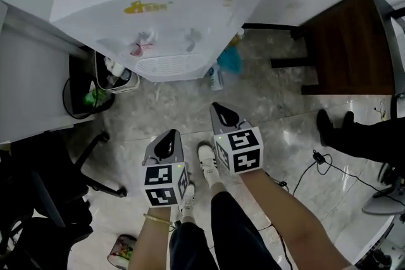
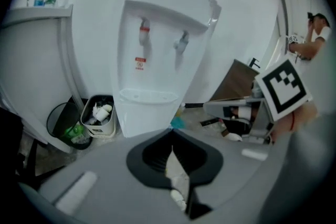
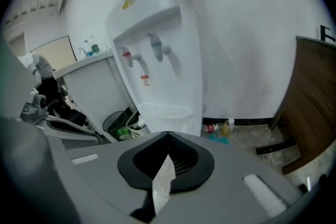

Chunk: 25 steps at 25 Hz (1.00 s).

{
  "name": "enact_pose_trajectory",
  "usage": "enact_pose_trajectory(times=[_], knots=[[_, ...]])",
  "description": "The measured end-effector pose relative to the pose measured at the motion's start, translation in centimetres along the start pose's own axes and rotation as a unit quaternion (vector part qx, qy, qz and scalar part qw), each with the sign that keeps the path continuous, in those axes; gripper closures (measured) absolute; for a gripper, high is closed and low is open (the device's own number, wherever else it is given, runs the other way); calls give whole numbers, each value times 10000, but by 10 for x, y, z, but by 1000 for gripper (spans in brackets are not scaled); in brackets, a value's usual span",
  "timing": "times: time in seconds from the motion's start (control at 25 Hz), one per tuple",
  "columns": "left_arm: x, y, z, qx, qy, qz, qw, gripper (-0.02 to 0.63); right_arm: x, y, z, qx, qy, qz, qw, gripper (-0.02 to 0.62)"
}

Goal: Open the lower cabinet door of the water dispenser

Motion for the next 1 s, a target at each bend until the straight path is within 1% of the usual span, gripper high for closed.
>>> enact_pose_trajectory(times=[0.08,0.16,0.24,0.28,0.32,0.4,0.52,0.64,0.76,0.88,1.0], knots=[[28,7,-14,-11,92,51,9999,600,38,-20,-14,-172,88,-129,9997,603],[52,10,-25,80,175,42,9998,600,71,-40,-27,-276,179,-207,9992,601],[73,12,-35,92,230,7,9997,600,100,-58,-37,-399,275,-142,9987,601],[82,15,-39,67,245,10,9997,600,114,-65,-40,-450,312,-46,9985,547],[90,17,-42,43,245,29,9997,600,128,-70,-43,-485,349,78,9982,466],[104,23,-44,27,196,67,9998,600,153,-80,-46,-560,417,334,9970,373],[120,29,-48,45,156,61,9998,600,181,-92,-46,-659,378,567,9955,276],[127,33,-57,20,209,63,9998,600,198,-97,-40,-782,179,661,9946,259],[127,36,-62,-46,199,47,9998,600,209,-94,-33,-917,99,744,9930,243],[127,37,-67,-41,215,86,9997,600,208,-94,-34,-768,36,640,9950,264],[124,37,-69,-42,208,151,9997,600,201,-91,-38,-737,48,521,9959,266]])
Point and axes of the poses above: the fingertips, and each gripper's own axes: x forward along the fingers, y to its left, z out of its top, the point moved 10 cm from there along -x, backward along the fingers, and after that the axes turned 4 degrees about -y, right-handed, at the moved point
